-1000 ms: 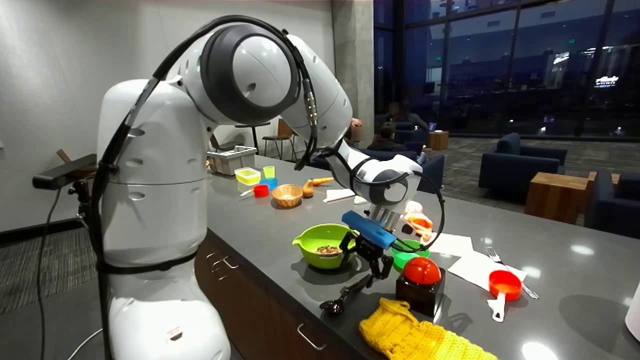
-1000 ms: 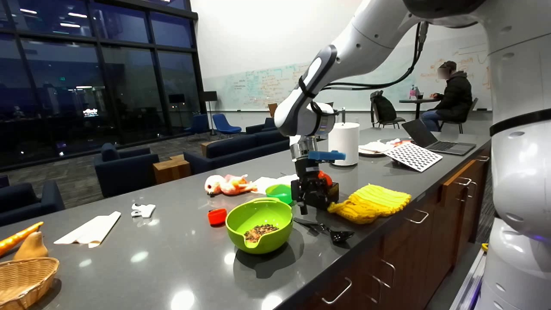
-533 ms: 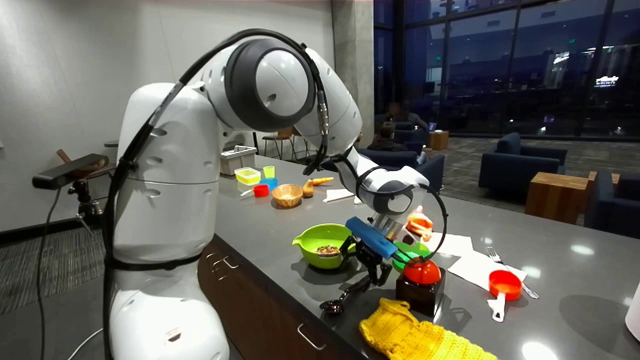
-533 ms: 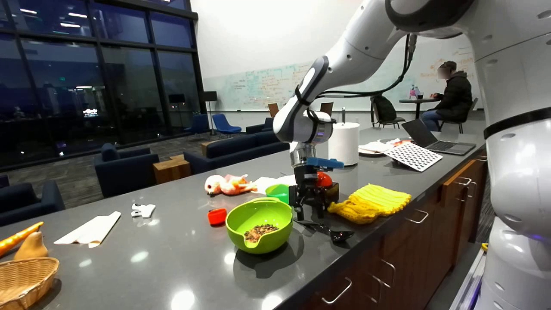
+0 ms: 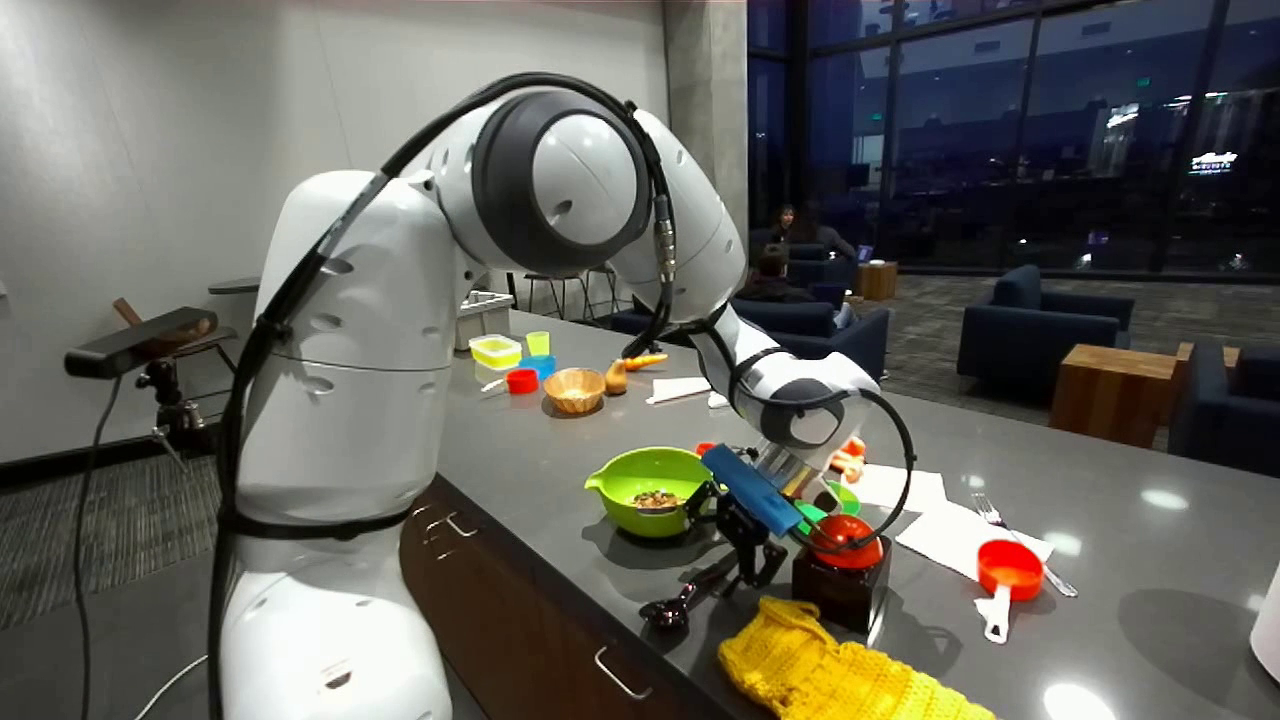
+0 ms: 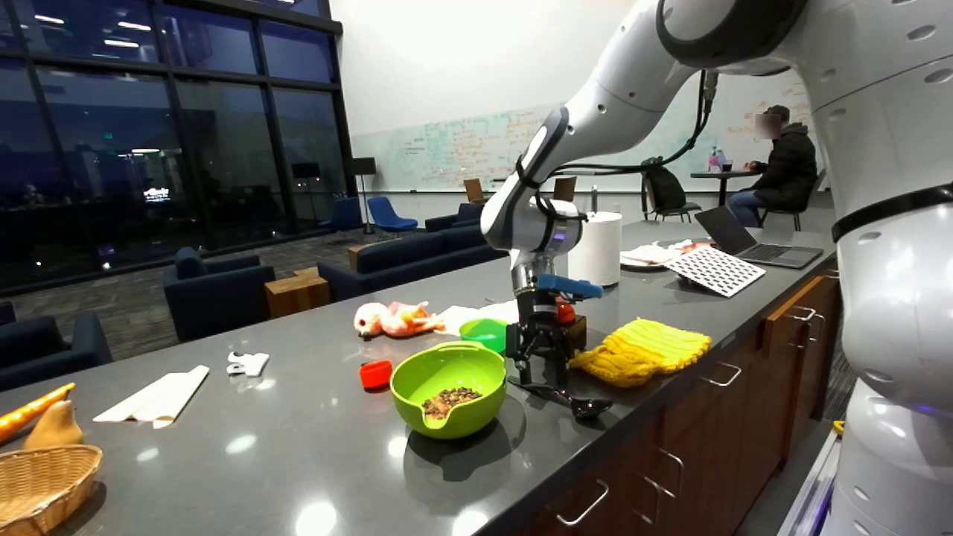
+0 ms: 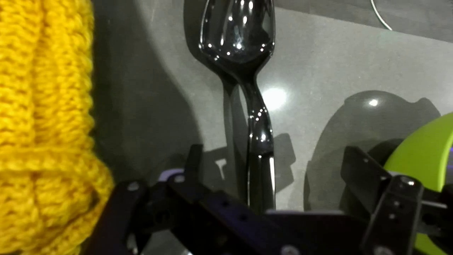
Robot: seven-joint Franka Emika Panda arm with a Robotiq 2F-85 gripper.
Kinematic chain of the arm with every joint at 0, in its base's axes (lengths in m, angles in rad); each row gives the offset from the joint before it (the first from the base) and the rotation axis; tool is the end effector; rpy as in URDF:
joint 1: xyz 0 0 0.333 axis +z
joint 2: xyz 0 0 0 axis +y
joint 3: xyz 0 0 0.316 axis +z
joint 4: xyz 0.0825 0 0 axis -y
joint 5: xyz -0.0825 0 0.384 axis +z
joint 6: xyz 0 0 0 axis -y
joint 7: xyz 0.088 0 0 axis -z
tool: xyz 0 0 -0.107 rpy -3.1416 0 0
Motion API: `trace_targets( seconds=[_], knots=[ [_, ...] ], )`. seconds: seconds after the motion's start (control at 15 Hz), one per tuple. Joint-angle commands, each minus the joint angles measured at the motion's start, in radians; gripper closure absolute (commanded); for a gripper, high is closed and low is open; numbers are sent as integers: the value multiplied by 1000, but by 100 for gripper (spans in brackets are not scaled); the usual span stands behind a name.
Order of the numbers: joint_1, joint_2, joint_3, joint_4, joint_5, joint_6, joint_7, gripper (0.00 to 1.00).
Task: Use the spoon to mix the contents of the green bowl
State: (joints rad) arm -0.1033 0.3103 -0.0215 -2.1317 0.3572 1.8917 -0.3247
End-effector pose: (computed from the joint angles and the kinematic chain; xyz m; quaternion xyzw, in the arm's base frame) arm 0.5073 -0.0378 0.2337 -0.9529 0.0051 0.2283 0.1997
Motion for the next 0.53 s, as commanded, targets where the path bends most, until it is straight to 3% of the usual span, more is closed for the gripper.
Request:
trace_targets(
  seconds=[0.0,0.33,0.47],
  knots=[
    [-22,8,8,2,35,-52,-20,0],
    [-14,12,8,-8,33,-57,2,0],
    [3,-2,2,-31,0,-10,43,0]
  ],
)
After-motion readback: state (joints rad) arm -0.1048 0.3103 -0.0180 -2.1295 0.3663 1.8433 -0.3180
